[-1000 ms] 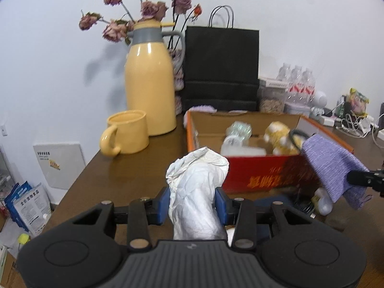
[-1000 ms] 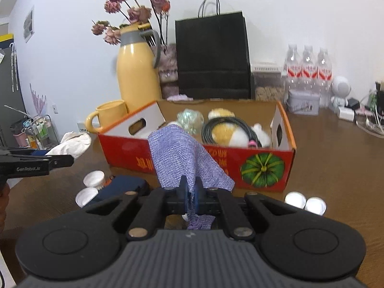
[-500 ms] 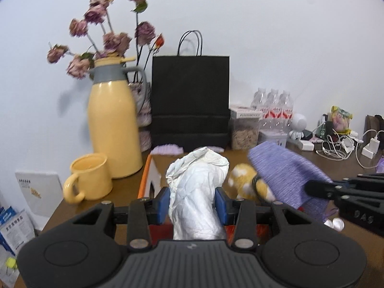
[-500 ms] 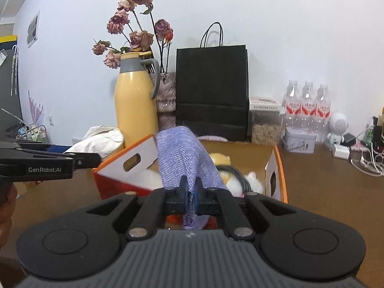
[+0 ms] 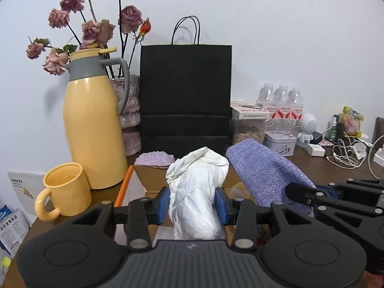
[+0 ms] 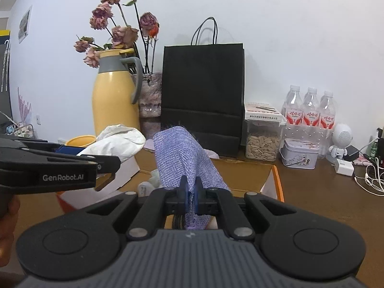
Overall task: Organize objects
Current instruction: 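Carry the cloth and purple pouch into the box and open both tools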
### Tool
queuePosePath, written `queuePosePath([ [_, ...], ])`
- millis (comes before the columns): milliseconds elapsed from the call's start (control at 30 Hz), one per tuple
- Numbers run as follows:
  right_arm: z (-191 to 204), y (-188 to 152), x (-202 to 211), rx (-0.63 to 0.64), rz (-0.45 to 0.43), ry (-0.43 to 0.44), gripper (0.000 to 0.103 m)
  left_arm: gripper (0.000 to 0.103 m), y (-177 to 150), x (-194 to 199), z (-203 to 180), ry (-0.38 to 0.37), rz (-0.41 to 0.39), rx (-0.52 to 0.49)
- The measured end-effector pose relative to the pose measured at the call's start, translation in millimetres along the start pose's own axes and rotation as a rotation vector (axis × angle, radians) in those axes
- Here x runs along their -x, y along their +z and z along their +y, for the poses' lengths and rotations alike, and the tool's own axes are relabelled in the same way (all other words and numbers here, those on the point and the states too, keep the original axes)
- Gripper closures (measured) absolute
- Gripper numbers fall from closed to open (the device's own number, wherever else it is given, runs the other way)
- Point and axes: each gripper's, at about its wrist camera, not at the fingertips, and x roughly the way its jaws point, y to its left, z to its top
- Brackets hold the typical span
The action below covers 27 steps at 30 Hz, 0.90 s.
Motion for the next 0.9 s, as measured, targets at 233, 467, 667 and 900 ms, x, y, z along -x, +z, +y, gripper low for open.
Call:
queuePosePath([
  [233,-16.6,0.8,-32.1,-0.027,0.030,-0.012,0.098,0.064,6.1,-39.0,3.2,0.011,0.055,0.017],
  [467,-28.1,-3.4,-55.9,-0.032,0.095,-0.012,0.073,0.021,3.0,-62.1,4.5,0.043,0.074,-0.004],
  [667,-28.7,-7.4,-59.3,-0.020,0.099,-0.017,0.001,0.000,2.3,-67.3,15.3,0.058,0.088,0.038],
  [900,-30.2,-6.4,-55.3,-0.040,0.095,-0.009,0.000,0.000,3.2,-65.7,15.5,0.052,0.092,0.041],
])
